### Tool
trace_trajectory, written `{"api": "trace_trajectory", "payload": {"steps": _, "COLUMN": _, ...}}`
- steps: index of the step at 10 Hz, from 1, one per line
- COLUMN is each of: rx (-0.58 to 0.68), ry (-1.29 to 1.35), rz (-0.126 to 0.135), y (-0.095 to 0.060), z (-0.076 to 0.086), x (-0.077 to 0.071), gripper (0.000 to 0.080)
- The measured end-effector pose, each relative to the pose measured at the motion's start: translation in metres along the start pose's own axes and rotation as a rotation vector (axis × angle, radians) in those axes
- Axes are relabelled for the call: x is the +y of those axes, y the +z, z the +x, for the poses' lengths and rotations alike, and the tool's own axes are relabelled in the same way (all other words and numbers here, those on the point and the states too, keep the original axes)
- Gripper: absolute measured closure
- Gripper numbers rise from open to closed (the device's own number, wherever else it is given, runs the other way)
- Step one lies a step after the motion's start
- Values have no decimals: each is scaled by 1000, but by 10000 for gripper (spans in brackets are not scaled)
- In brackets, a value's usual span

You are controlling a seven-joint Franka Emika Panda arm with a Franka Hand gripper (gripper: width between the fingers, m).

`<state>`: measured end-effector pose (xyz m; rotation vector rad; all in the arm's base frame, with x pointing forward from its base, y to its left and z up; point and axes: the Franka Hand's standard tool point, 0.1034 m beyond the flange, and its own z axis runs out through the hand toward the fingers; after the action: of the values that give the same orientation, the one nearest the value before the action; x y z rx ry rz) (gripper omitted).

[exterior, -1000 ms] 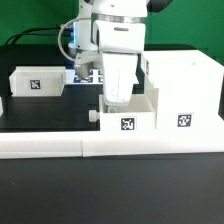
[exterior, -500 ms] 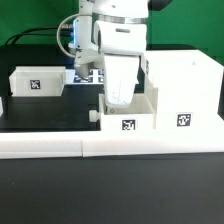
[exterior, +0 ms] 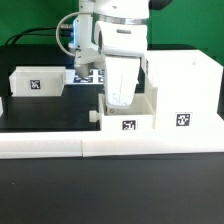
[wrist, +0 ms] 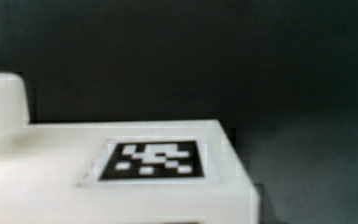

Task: Assemble drawer

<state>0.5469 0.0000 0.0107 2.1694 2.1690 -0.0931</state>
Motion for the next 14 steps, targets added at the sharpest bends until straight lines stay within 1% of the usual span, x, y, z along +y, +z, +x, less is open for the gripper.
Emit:
{"api": "trace_trajectory", "payload": {"steps": 1, "rx": 1, "ry": 5, "rz": 0, "y": 0, "z": 5, "x": 0, "gripper": 757}}
{"api": "trace_trajectory", "payload": {"steps": 2, "rx": 0, "ry": 10, "rz": 4, "y": 0, "z": 6, "x": 0, "gripper": 757}}
{"api": "trace_trajectory", "payload": {"steps": 3, "rx": -2, "ry": 8, "rz": 10, "y": 0, "z": 5, "x": 1, "gripper": 757}}
{"api": "trace_trajectory", "payload": {"steps": 4, "rx": -2, "ry": 7, "rz": 10, "y": 1, "z": 2, "x": 2, "gripper": 757}}
{"api": "trace_trajectory", "payload": {"steps": 7, "rx": -2, "ry": 9, "rz": 10, "y": 1, "z": 2, "x": 2, "gripper": 757}}
{"api": "trace_trajectory", "payload": {"steps": 8, "rx": 0, "ry": 7, "rz": -2, "y": 0, "z": 4, "x": 3, "gripper": 757}}
{"api": "trace_trajectory", "payload": {"steps": 9, "rx": 6, "ry": -3, "rz": -46, "y": 0, "z": 8, "x": 4, "gripper": 757}}
{"api": "trace_trajectory", "payload": {"steps": 10, "rx": 4, "ry": 5, "rz": -42, "y": 1, "z": 5, "x": 3, "gripper": 757}}
{"api": "trace_trajectory", "payload": {"steps": 14, "rx": 4, "ry": 7, "rz": -43, "y": 1, "z": 5, "x": 4, "gripper": 757}}
